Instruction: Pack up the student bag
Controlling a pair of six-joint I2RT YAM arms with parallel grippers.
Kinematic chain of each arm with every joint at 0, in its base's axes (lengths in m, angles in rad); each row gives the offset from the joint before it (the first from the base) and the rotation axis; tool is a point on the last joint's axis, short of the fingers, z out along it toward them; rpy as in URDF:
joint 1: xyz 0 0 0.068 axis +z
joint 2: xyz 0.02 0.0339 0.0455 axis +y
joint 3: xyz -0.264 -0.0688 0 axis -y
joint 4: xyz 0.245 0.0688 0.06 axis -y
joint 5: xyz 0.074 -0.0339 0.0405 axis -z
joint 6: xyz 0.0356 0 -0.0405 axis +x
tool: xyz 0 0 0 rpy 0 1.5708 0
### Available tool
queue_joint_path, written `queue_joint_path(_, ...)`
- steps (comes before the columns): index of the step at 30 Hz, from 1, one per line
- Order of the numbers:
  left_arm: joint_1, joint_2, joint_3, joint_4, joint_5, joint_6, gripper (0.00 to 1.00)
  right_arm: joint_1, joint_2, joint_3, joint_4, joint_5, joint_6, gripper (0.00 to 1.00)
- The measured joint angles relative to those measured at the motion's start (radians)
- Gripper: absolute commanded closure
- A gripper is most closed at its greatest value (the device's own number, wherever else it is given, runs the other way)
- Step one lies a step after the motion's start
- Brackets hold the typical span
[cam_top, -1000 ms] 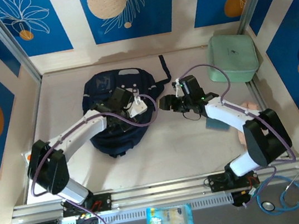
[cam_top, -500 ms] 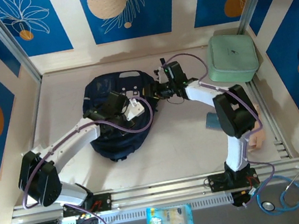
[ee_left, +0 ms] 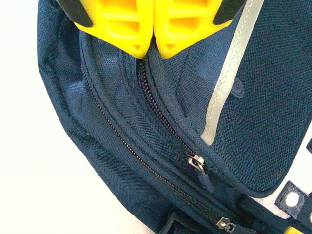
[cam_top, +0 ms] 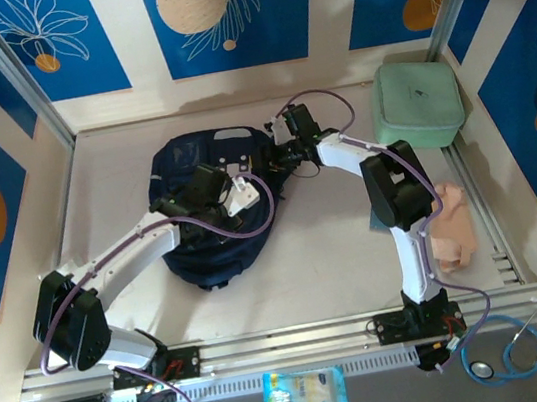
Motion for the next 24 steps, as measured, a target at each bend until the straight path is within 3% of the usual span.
queue_joint_path(10,0.0,-0.001,-0.019,0.003,-0.007,-0.004,0.96,0.003,-0.06,-0.173,0.113,-0.083,-0.004,0.58)
queue_joint_path(24,0.0,-0.001,-0.019,0.004,-0.01,-0.008,0.95,0.028,-0.046,-0.119,0.024,-0.034,-0.018,0.7)
